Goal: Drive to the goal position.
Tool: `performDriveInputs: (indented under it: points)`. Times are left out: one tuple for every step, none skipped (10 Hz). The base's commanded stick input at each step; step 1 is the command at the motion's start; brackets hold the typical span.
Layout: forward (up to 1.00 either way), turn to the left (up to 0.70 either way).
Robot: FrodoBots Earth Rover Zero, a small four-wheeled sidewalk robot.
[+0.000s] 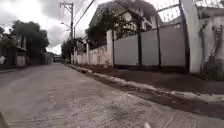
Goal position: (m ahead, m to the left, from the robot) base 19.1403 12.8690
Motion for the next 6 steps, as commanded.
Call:
performDriveInputs:
  points:
    - [0.7, 0.35]
    - [0.7, 0.35]
    - [0.7, 0.35]
    - [0.7, 0.35]
    - [0.7, 0.35]
    - [0.7, 0.35]
